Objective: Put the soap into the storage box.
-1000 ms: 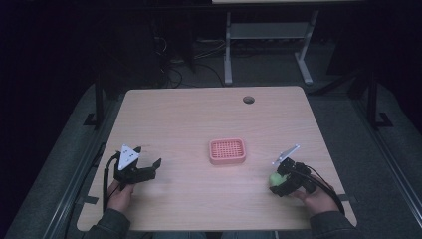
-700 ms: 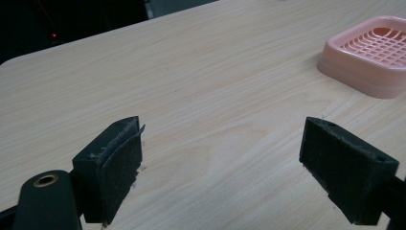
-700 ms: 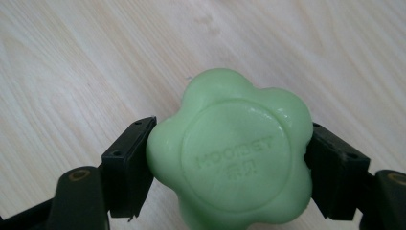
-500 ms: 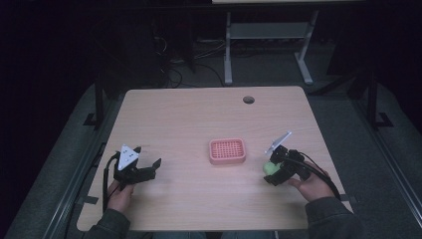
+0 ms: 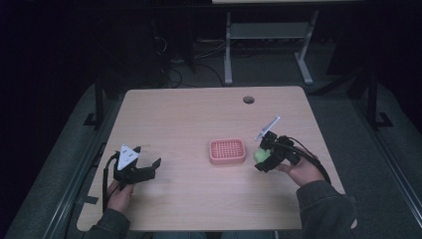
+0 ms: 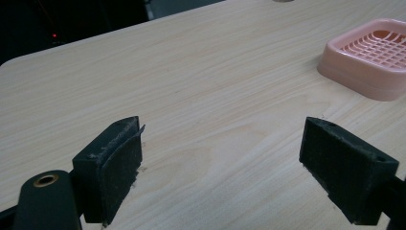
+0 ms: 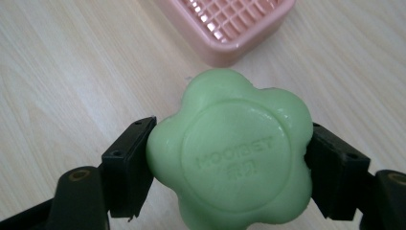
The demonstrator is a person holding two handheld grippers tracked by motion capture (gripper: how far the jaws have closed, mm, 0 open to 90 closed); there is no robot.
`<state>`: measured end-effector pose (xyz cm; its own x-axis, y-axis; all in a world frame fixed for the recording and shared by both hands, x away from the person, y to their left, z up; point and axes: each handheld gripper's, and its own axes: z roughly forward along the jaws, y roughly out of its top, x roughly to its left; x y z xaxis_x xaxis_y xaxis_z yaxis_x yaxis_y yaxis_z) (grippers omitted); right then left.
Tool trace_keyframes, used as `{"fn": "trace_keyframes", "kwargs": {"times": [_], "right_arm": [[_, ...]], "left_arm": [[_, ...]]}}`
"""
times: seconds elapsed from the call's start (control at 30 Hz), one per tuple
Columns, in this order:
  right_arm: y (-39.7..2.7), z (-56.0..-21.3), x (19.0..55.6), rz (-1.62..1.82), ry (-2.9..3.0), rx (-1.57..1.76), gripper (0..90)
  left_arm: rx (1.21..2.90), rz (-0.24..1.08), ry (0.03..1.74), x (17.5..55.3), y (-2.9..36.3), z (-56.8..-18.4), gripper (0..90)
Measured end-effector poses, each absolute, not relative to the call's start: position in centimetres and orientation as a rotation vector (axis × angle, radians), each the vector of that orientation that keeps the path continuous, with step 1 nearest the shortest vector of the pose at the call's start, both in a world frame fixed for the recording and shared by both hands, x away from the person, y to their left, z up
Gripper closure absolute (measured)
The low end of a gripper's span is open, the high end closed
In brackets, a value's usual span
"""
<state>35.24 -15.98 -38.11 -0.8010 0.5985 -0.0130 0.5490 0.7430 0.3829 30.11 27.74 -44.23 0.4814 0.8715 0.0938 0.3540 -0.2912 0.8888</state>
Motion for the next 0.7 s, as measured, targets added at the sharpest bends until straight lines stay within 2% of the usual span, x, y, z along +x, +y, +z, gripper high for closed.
{"fn": "trace_keyframes", "kwargs": {"times": [0.7], "right_arm": [[-12.4, -37.7, 38.6, 0.511, 2.864, 0.863, 25.7]], "left_arm": [[1.851, 0.746, 1.024, 30.1, 27.8, -44.2, 14.4]]}}
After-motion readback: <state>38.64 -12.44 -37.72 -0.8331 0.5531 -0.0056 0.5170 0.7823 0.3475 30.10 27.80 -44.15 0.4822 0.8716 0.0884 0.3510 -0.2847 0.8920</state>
